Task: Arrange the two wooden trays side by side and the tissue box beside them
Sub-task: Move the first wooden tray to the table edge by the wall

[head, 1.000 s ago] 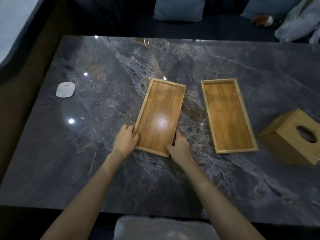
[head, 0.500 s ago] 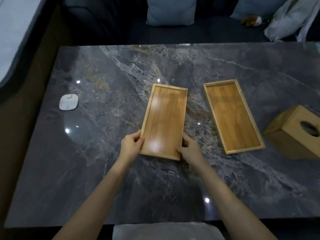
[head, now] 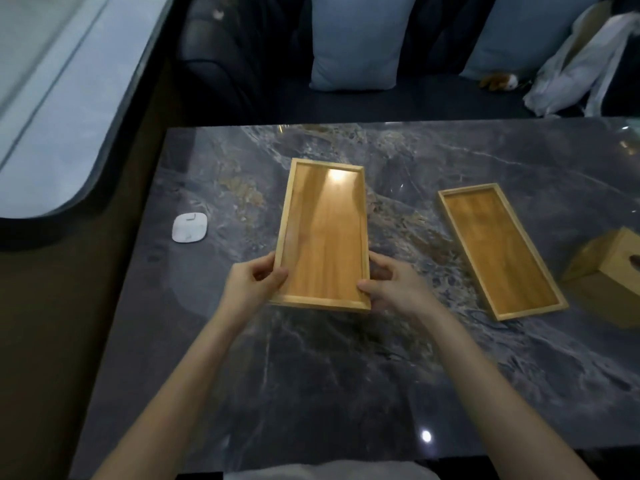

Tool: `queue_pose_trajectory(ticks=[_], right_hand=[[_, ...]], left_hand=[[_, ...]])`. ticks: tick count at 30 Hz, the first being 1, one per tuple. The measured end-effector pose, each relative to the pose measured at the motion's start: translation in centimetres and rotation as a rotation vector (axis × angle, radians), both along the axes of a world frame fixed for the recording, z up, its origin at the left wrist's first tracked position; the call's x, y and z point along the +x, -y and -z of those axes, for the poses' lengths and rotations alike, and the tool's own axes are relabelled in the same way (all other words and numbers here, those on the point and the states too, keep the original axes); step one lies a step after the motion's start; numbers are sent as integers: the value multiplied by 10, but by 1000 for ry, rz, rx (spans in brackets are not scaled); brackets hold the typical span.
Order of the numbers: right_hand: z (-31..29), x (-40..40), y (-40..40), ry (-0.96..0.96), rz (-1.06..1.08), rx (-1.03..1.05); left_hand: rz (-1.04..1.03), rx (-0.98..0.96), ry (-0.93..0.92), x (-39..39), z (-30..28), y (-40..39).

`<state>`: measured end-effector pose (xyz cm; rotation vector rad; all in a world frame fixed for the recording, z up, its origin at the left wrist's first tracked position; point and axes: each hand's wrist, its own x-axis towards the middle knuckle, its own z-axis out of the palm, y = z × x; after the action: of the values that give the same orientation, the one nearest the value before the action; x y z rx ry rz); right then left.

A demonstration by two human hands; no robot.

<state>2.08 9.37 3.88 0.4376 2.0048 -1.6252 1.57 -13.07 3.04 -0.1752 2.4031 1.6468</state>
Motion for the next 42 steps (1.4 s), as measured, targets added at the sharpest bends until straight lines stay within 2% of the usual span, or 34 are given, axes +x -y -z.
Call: queue_pose_trajectory(ticks=[7,14,19,34,42], right_hand=[[0,-5,80,-215,-124,79],[29,-6,164,-223,-251,91],[55,-3,204,-172,-248,77],[85,-4,245,-44,-264,210],[89,-9,259,-96,-384,339]], left_hand=[[-2,-30,-14,16,-9,82],[-163,-53,125,36,9,153],[-207,-78,189,44,28,186],[-259,-81,284,43,64,216],[-301,-271,263,39,73,223]])
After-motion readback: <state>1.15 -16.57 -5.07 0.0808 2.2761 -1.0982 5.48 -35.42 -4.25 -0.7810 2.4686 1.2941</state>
